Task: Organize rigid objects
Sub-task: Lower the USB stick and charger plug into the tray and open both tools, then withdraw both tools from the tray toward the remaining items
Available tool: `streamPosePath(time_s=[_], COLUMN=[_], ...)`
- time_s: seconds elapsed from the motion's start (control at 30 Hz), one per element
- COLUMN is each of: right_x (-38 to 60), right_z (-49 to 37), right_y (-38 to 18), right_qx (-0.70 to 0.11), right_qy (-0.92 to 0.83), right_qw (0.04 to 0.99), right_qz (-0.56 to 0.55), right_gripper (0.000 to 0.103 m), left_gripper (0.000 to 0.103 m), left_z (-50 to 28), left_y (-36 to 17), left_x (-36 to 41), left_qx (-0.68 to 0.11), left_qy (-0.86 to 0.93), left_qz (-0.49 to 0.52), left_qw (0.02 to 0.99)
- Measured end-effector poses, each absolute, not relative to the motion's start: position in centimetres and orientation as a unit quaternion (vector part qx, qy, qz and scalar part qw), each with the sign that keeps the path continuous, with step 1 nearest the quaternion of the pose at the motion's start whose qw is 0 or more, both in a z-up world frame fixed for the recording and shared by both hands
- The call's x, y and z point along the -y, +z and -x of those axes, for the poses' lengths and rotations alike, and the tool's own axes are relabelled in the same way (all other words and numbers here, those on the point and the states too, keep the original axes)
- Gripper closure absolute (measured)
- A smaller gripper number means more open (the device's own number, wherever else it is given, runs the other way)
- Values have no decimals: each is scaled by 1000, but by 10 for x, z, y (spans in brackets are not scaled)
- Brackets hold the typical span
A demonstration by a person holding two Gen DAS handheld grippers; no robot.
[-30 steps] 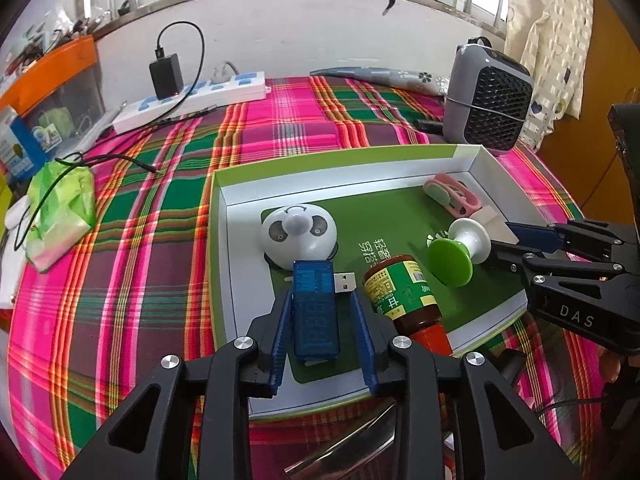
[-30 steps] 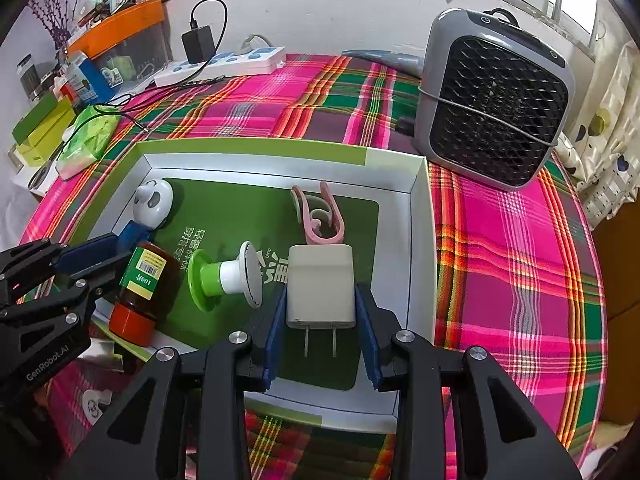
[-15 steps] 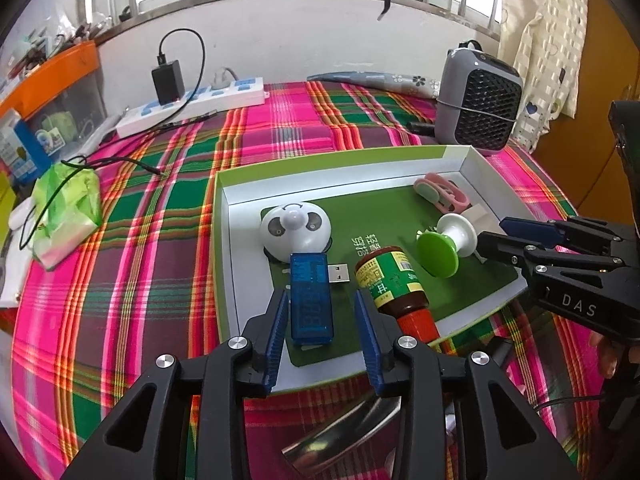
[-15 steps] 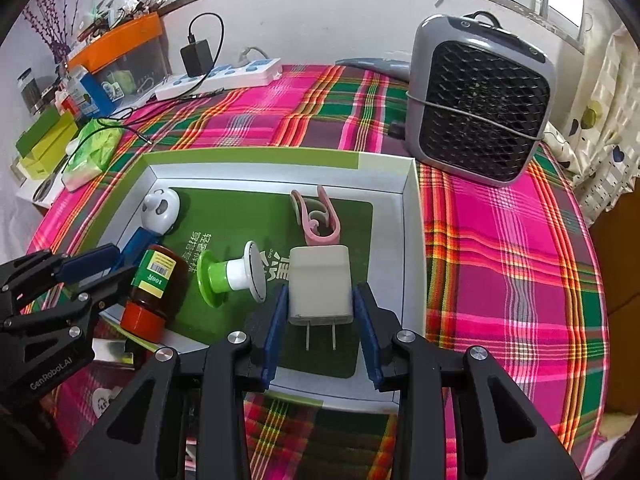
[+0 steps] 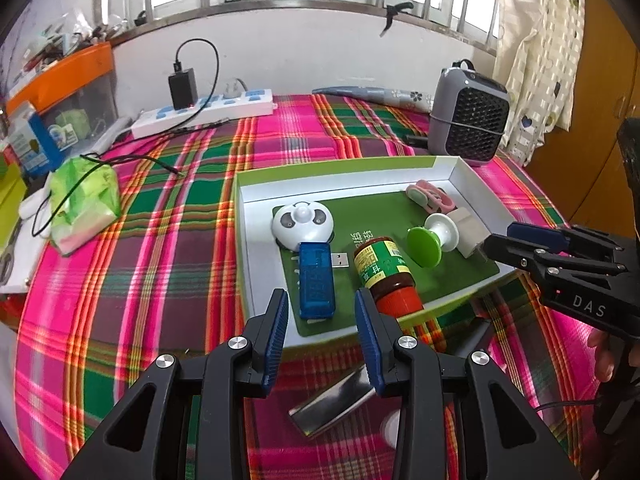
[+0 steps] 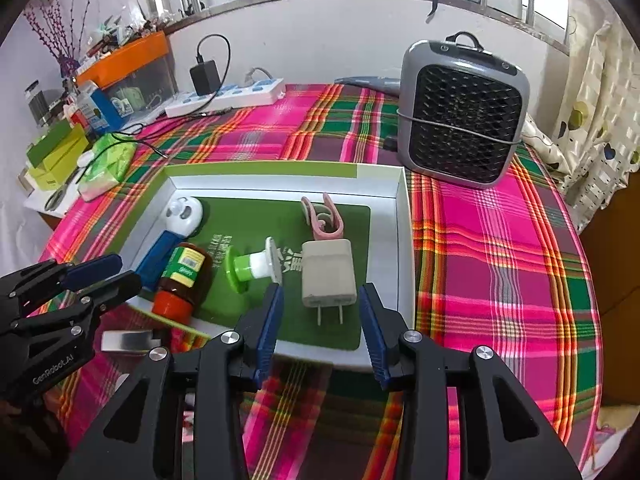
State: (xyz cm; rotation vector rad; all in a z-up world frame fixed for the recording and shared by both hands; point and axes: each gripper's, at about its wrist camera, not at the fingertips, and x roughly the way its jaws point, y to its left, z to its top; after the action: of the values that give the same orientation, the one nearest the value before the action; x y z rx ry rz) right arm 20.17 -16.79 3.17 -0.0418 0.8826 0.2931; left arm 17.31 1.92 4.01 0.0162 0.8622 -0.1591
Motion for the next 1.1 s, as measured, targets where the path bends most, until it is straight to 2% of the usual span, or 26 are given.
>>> streamPosePath(time_s=[0.4,0.73,0.8,0.87,1.1], right_x=[169,154,153,152,140], right_z=[-162,-131,-127,-123,-112], right_y=[40,25,22,20,16], right_qx=[-404,-415,-416,-417,-418], right_qy=[150,169,168,160,153], right_qw=[902,894,894,895,895], right_qz=[1,-4,-9,-11,-17], right_gripper=[62,62,60,53,53], left_gripper=[69,69,69,69,69], left_z=[-143,-117,-113,-109,-101], left_y=[47,40,38,36,31], left_x=[-39,-60,-64,-68,-71], left_qx=[-403,-404,-404,-405,-409], left_qy=[-69,-61,-58,-54,-60], left_qz=[15,36,40,44,46], left_qw=[913,912,912,912,909])
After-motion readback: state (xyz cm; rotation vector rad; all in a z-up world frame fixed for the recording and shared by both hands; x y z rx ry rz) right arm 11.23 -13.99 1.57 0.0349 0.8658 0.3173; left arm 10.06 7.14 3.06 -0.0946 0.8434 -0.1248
